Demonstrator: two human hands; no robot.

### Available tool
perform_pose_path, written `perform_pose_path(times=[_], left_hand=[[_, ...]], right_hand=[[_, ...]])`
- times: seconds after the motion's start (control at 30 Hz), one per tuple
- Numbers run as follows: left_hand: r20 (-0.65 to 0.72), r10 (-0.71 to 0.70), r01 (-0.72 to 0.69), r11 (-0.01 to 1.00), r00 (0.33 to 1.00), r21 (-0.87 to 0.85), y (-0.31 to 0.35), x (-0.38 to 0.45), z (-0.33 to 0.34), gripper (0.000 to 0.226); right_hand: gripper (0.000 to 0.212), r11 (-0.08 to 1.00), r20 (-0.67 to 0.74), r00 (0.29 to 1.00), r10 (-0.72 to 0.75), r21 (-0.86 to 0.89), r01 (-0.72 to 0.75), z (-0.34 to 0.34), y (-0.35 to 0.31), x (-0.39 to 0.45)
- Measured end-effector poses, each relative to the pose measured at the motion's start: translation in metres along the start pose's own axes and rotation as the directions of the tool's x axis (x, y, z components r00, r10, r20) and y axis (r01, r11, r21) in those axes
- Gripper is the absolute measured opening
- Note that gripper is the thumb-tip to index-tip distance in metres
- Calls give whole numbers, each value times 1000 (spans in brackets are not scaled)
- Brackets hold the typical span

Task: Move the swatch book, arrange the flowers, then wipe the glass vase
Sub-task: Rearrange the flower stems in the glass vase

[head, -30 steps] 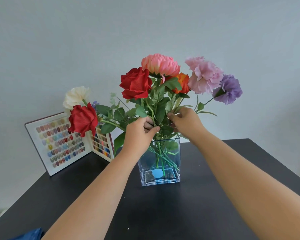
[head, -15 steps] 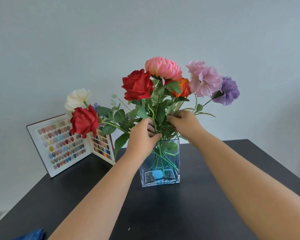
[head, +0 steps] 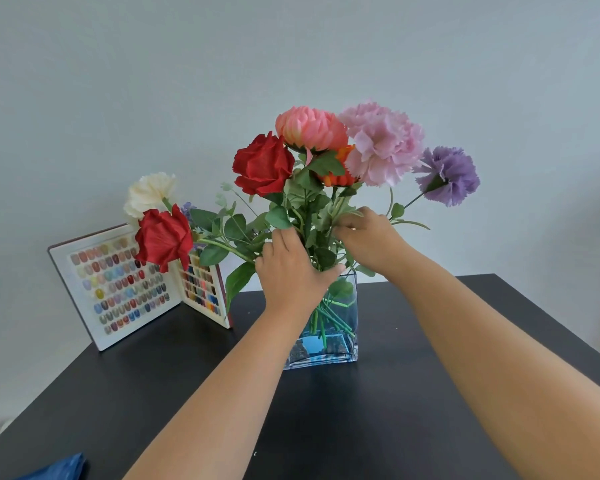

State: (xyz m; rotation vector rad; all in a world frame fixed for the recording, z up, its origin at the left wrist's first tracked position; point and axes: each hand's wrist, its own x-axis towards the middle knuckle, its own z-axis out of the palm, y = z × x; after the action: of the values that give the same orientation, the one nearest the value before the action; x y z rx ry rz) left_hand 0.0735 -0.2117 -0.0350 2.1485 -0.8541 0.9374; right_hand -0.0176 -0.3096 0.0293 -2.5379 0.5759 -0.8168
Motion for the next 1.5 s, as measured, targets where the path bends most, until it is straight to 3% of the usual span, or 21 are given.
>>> perform_pose_path(times=[0.1,0.27,0.33,0.4,0.47,0.5,0.57,0.67,0.77,0.93,1.07,1.23,1.5], left_hand=[[-19,-3,3,1000,1000,19,-1,2,5,81],[-14,-25,24,999,1000,-44,-6,5,7,65],[8,-54,54,996,999,-72,-8,6,6,64],[23,-75,77,993,997,-92,-9,8,4,61],[37,-85,88,991,996,-104,-9,8,2,59],[42,-85,89,990,995,-105,-9,8,1,58],[54,-86,92,990,995,-108,-9,9,0,57],[70,-87,94,990,994,-102,-9,11,0,59],[72,-87,93,991,994,-91,-10,11,0,60],[92,-82,89,994,992,-70,-13,12,-1,65],[81,-60,64,996,995,-56,-13,14,-2,63],[74,-47,50,998,996,-39,-14,14,-3,61],[48,-41,40,999,998,6,-13,14,-2,63]], right_hand=[[24,998,28,998,-52,-30,53,-1,2,-3],[23,976,-11,1000,-28,217,30,-3,16,-8],[24,953,-133,991,-12,297,52,-5,28,-12],[30,922,-365,922,128,387,26,-4,48,-18],[34,798,-466,789,401,601,-51,-1,69,-25],[33,697,-412,736,537,708,-112,1,78,-27],[35,521,-172,734,657,807,-277,6,94,-22],[46,410,81,813,577,832,-373,9,98,-6],[69,349,120,870,478,883,-313,4,92,10],[80,398,97,916,390,879,-263,2,77,22],[62,456,-14,918,397,871,-184,9,69,24],[24,642,-115,946,302,758,-114,2,57,24],[21,798,-57,970,236,581,-160,-1,34,34]])
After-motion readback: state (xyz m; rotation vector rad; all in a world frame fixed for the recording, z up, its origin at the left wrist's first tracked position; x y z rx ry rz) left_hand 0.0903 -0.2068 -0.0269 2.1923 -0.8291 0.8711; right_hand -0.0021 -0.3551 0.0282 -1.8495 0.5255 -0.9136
